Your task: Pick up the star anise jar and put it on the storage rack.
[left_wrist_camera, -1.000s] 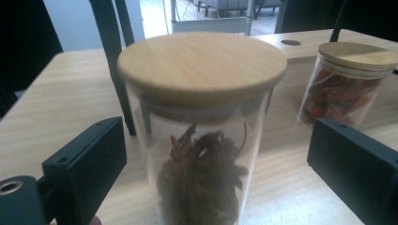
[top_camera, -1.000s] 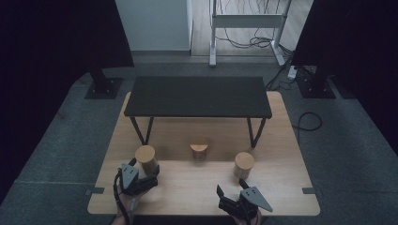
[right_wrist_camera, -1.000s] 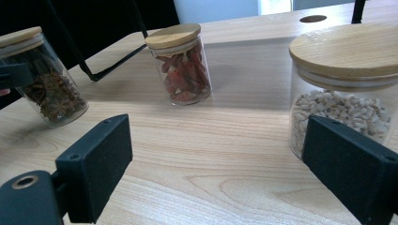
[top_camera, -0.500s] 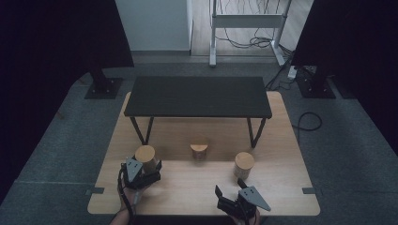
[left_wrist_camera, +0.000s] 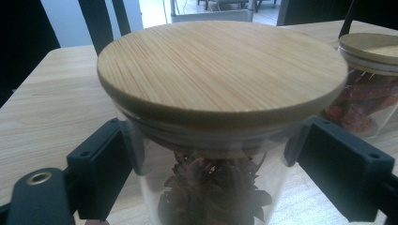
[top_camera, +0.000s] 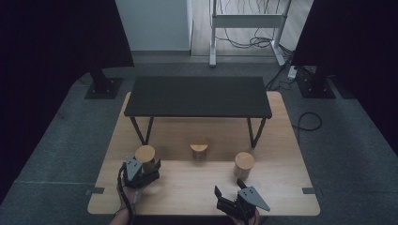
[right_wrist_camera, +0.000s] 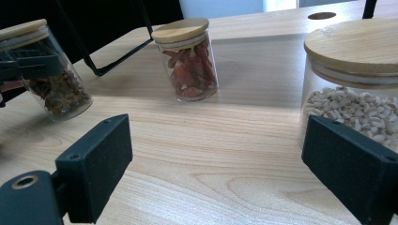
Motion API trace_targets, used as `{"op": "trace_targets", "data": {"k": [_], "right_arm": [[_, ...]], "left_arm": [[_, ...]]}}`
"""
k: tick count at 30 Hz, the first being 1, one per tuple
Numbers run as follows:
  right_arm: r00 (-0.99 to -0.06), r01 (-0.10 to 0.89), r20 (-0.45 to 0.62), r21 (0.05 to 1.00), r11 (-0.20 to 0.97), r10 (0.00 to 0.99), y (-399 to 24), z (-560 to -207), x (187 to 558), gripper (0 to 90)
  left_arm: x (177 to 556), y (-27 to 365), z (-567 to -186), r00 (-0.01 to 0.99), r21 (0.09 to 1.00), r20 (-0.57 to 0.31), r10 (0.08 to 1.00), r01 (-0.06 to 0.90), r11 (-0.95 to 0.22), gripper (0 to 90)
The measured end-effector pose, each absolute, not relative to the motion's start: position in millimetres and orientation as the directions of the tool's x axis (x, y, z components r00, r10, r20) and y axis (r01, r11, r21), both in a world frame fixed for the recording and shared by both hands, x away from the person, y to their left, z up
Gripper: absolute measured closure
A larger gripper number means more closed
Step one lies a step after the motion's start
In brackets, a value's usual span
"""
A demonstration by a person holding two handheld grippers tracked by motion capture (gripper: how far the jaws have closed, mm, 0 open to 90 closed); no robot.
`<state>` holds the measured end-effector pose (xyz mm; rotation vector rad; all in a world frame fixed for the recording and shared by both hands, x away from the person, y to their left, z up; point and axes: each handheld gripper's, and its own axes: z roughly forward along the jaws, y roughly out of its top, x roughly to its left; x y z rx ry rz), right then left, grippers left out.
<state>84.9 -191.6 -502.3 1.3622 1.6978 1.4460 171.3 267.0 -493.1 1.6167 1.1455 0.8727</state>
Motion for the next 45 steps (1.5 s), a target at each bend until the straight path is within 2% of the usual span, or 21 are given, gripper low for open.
{"op": "trace_targets", "data": {"k": [4,9,18,21,33,45], "right_arm": [[-0.357,0.352,0.211,0.933,-0.078,0.91,-191.7,-502.4,84.9,8.5],[-0.371,0.348,0.225,0.933,-0.09,0.901,-192.8,-502.9,85.2,6.1],[-0.379,0.307,0.246,0.943,-0.129,0.892,-192.6,-505.2,83.1,7.0],[-0.374,0.281,0.293,0.94,-0.194,0.88,-198.8,-513.7,82.4,11.8],[-0.377,0.284,0.257,0.946,-0.153,0.89,-199.0,-513.9,82.1,9.0],[-0.373,0.305,0.219,0.947,-0.104,0.902,-195.8,-512.4,85.0,10.3]], "left_arm": [[171.7,266.9,-493.9,0.309,0.951,0.032,0.95,0.283,-0.124,14.9],[170.9,266.5,-495.8,0.297,0.953,0.031,0.954,0.28,-0.118,25.9],[171.3,270.1,-496.5,0.308,0.954,0.025,0.951,0.277,-0.115,26.2],[171.0,270.0,-497.3,0.306,0.955,0.024,0.952,0.275,-0.113,26.2],[170.7,269.6,-497.5,0.304,0.955,0.024,0.952,0.274,-0.112,26.4],[170.2,270.4,-499.7,0.307,0.958,0.025,0.951,0.265,-0.111,26.6]]}}
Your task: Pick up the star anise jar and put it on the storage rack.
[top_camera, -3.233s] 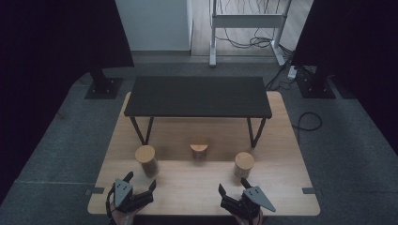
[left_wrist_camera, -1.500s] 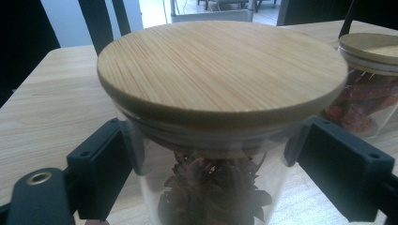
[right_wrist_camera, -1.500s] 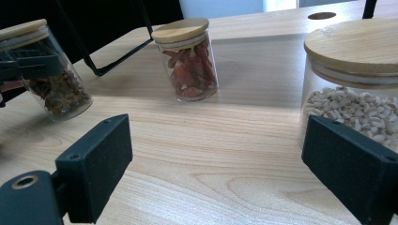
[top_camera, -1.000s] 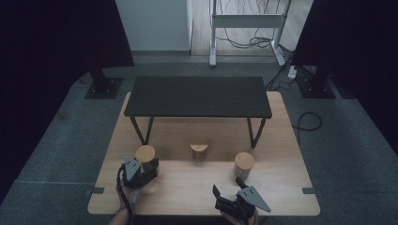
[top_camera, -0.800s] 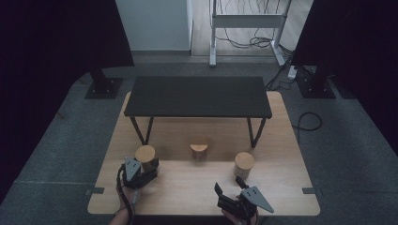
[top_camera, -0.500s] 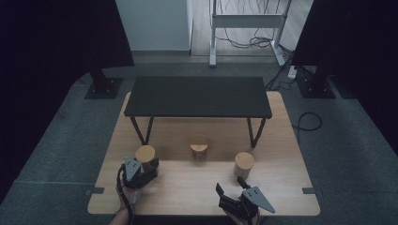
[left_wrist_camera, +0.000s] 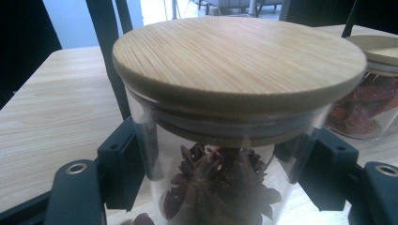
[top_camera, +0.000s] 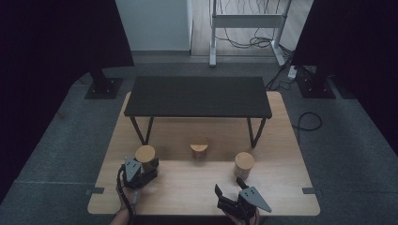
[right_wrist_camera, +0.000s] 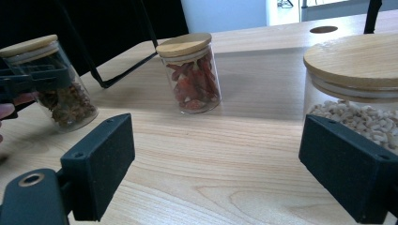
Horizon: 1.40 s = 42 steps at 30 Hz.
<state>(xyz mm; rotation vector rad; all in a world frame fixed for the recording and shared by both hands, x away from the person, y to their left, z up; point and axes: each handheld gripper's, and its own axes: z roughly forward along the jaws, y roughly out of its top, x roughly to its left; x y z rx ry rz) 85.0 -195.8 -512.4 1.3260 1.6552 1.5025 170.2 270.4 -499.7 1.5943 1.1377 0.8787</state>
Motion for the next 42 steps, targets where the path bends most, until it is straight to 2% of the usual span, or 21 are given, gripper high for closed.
{"op": "trace_targets", "data": {"k": [15,42], "right_arm": [[-0.37,0.311,0.185,0.948,-0.066,0.91,-192.0,-511.2,85.9,9.8],[-0.37,0.306,0.171,0.95,-0.054,0.913,-191.5,-510.9,85.7,9.9]], "left_arm": [[168.2,267.7,-499.3,0.319,0.958,0.057,0.946,0.249,-0.142,26.6],[164.6,273.1,-494.5,0.326,0.968,0.029,0.945,0.225,-0.108,26.6]]}}
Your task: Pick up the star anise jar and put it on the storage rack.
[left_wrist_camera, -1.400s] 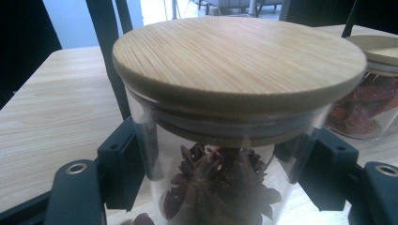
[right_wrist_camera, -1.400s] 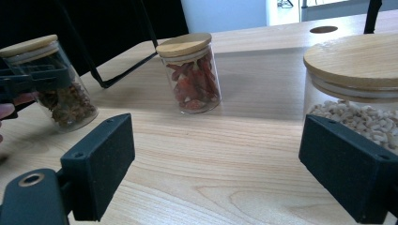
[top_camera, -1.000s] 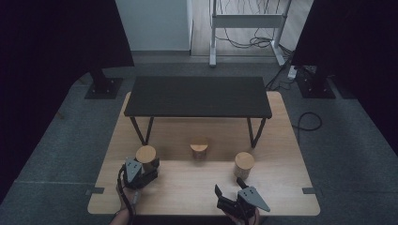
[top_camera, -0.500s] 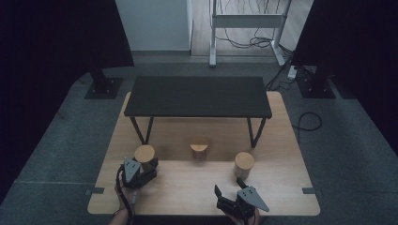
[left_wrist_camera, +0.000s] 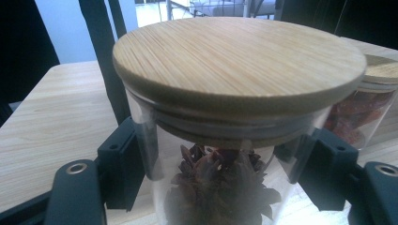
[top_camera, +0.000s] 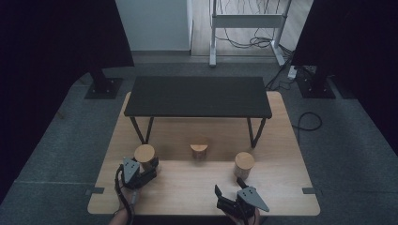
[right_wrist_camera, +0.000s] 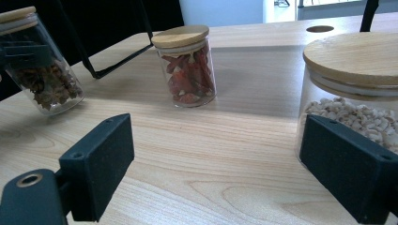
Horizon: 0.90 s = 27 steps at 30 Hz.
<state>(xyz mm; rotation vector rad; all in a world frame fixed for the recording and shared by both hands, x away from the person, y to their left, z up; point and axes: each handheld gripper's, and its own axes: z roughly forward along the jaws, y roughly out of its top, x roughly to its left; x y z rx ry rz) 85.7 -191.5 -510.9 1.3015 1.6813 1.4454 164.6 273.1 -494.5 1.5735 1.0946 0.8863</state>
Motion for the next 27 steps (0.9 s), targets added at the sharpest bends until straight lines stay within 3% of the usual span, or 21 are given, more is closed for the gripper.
{"op": "trace_targets", "data": {"k": [27], "right_arm": [[-0.365,0.307,0.163,0.951,-0.047,0.916,-190.9,-510.6,85.8,9.9]], "left_arm": [[158.6,276.0,-490.2,0.343,0.978,0.022,0.939,0.19,-0.092,26.6]]}}
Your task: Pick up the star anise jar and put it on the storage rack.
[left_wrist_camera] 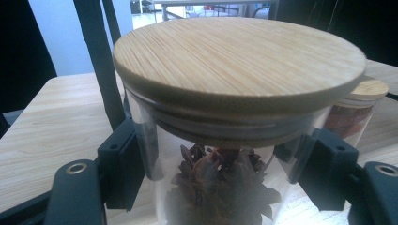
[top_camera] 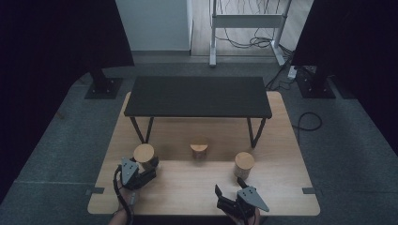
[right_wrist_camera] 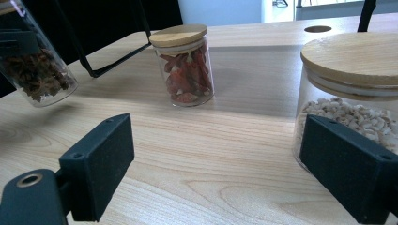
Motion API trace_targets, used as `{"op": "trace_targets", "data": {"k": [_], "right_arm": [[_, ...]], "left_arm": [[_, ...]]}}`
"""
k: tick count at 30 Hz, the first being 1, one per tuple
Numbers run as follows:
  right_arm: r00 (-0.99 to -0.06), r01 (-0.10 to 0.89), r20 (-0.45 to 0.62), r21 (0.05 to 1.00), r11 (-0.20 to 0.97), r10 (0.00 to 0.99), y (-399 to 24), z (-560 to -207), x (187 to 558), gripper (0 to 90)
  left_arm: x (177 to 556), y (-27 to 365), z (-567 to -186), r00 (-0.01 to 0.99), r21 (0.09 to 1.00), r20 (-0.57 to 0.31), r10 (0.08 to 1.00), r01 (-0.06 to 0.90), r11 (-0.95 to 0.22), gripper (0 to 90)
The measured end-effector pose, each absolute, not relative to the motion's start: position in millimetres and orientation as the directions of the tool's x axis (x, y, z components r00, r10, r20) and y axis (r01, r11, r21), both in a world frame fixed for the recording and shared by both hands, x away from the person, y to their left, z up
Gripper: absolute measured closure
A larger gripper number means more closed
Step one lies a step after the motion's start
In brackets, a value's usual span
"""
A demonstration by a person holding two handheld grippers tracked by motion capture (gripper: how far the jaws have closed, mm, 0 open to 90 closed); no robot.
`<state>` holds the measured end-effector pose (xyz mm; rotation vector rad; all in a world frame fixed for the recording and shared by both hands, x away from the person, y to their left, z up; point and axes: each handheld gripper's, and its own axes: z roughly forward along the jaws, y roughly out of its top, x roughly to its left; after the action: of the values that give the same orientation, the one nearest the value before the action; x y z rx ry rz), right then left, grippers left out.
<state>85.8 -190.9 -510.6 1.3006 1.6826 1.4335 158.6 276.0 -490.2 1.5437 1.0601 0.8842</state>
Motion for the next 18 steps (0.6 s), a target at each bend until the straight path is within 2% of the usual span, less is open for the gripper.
{"op": "trace_targets", "data": {"k": [18], "right_arm": [[-0.367,0.306,0.158,0.951,-0.041,0.917,-189.9,-510.7,85.7,9.9]], "left_arm": [[153.0,276.6,-485.3,0.349,0.983,0.017,0.937,0.163,-0.079,26.6]]}}
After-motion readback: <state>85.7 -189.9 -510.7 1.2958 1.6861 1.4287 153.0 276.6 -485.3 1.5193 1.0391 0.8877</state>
